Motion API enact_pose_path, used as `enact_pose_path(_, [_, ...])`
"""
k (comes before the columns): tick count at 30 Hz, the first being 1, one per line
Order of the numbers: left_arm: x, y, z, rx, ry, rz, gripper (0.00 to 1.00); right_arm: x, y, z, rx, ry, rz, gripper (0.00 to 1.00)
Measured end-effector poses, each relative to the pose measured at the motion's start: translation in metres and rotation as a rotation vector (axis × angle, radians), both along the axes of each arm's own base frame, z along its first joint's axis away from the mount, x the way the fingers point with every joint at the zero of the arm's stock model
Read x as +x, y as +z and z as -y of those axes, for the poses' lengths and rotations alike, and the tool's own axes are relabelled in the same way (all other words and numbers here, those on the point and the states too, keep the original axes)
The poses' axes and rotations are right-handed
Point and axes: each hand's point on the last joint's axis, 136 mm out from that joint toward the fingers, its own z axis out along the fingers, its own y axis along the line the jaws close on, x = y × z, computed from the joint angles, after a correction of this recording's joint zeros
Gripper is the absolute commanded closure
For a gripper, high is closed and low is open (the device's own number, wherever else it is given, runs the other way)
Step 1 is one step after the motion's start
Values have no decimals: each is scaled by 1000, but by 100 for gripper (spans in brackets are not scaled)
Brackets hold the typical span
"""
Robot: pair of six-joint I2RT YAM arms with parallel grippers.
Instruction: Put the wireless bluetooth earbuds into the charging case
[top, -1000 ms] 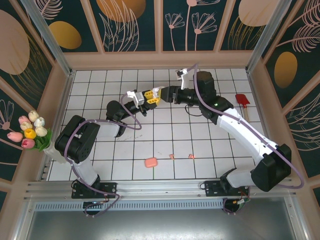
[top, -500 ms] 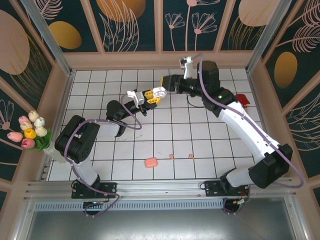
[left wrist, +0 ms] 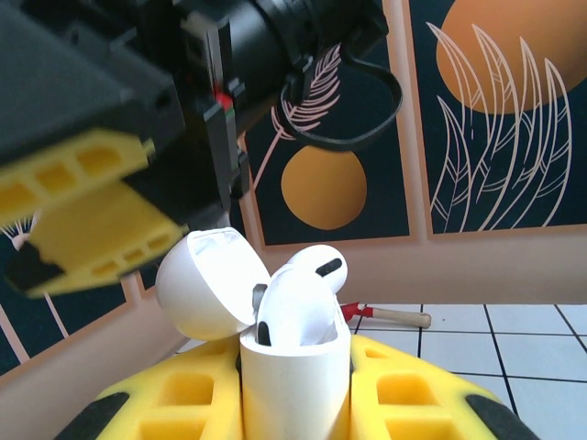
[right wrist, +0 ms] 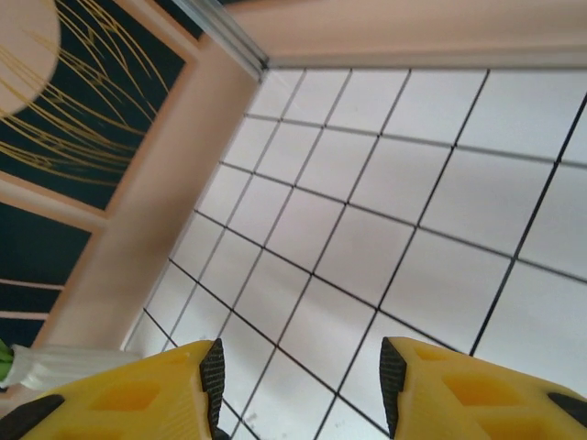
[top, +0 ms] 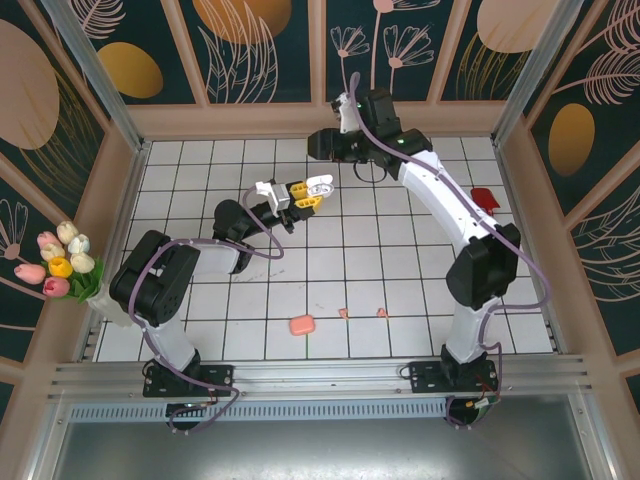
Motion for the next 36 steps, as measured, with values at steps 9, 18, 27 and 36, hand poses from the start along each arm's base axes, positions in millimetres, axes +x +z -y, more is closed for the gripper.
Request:
enact_pose_path(9, [4,-7,2,15,0,-30,100,-37,-11,-12,-25,110,-44,53])
enact_pose_path(18, [5,-11,3,22,-4,-40,100,-70,7,-5,-8,141,-16,53])
enact_pose_path(27, [6,-11,3,21,1,-43,100,-79,20,-1,16,135,5,53])
enact_pose_path(36, [6,-12,3,23,1,-47,100,-80,13,5,18,98,-3,53])
